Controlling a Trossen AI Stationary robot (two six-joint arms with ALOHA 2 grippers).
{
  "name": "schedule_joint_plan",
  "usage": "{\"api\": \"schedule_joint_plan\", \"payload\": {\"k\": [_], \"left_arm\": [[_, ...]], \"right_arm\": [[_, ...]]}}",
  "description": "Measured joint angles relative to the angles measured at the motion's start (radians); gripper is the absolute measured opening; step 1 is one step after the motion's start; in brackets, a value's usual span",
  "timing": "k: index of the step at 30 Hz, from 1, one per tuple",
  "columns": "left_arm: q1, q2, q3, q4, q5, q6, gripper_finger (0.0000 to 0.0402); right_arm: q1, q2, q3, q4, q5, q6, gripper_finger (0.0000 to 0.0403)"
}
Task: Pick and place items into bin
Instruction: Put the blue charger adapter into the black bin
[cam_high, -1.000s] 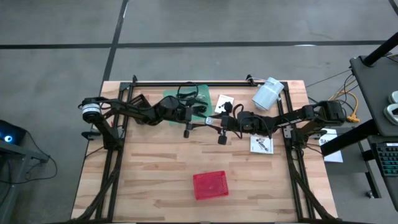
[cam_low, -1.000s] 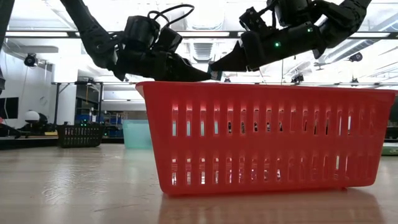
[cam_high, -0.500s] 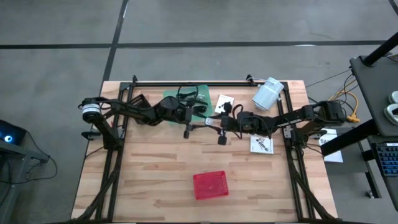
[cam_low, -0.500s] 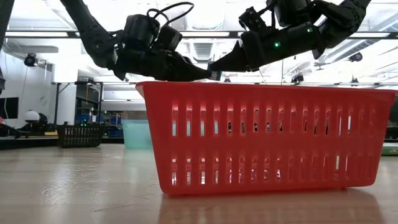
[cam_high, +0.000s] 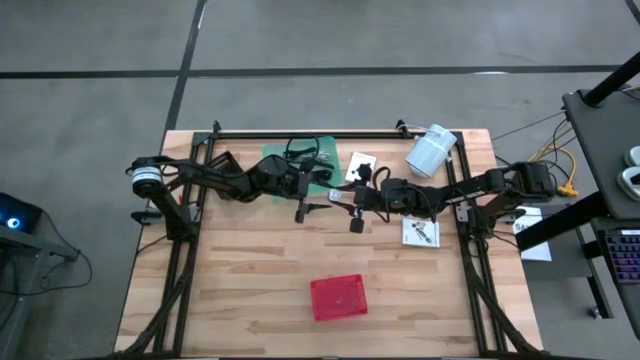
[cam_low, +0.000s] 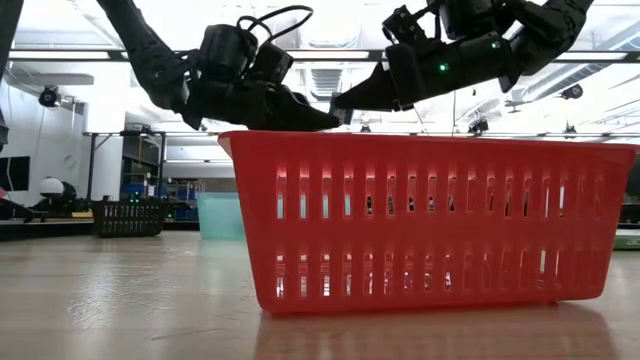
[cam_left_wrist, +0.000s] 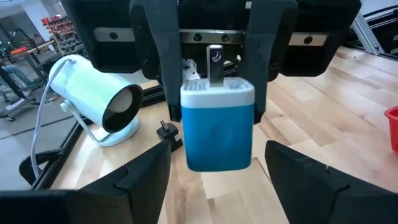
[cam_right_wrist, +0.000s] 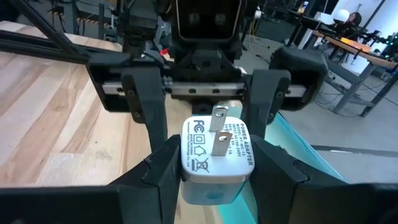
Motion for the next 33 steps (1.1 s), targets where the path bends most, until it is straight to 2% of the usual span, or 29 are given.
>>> {"api": "schedule_joint_plan", "payload": {"k": [20, 33], "left_arm": [[-0.001, 0.015, 0.026, 0.034, -0.003, -0.077, 0.0238], [-0.001, 0.015, 0.030, 0.033, 0.000, -0.060, 0.0131]], "right_arm": [[0.000, 0.001, 0.008, -0.004, -0.001, -0.007, 0.0144], [0.000, 0.001, 0.009, -0.002, 0.003, -0.007, 0.0144]]}}
